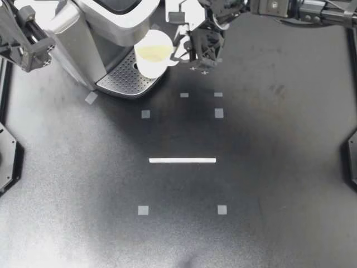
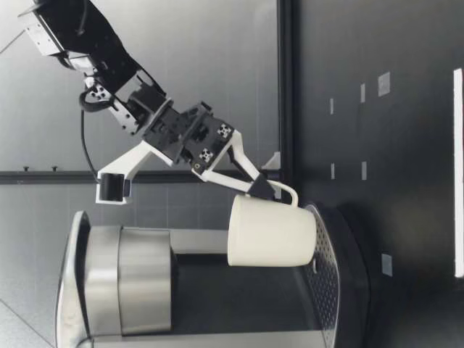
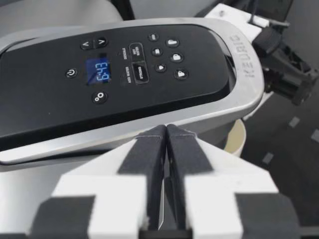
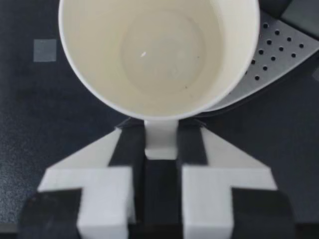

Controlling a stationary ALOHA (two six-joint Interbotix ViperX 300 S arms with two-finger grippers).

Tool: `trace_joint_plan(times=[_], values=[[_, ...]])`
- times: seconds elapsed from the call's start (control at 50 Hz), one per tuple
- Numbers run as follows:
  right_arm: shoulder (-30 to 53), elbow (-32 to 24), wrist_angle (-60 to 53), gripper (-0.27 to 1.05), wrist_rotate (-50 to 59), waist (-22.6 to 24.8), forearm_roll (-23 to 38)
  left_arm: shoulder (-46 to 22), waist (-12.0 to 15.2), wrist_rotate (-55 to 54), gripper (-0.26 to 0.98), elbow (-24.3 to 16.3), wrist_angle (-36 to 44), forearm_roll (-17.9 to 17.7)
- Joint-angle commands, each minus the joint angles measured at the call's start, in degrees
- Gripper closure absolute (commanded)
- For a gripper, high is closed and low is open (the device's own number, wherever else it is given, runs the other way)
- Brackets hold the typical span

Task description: Place the coffee capsule inside the capsule container, then place the cup onto the center of the cup tray.

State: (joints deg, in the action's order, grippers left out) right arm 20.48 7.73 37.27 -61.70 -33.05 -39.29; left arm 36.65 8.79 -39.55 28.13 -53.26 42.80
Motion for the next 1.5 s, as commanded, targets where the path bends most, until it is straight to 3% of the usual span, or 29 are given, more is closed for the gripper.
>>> trace_joint_plan(times=[0.0,0.86,1.0,1.3,1.48], values=[[-1.05,-1.93,-0.44,0.69,-0.09,0.79,-0.09,0.44,-0.09,-0.09,0.59,-0.70,0.18,0.35],[1.49,-4.04,-1.93,0.67,-0.53,1.49,0.00,0.53,-0.09,-0.18,0.59,-0.53,0.00,0.26],[1.41,-4.22,-2.46,0.57,-0.44,1.85,0.00,0.53,-0.09,-0.26,0.59,-0.53,0.00,0.26],[1.49,-4.48,-2.72,0.17,0.00,2.90,0.00,0.53,-0.09,-0.35,0.59,-0.35,0.09,0.26],[1.23,-4.48,-3.34,0.14,0.35,2.81,-0.18,0.62,-0.09,-1.41,0.59,0.26,0.35,0.26]])
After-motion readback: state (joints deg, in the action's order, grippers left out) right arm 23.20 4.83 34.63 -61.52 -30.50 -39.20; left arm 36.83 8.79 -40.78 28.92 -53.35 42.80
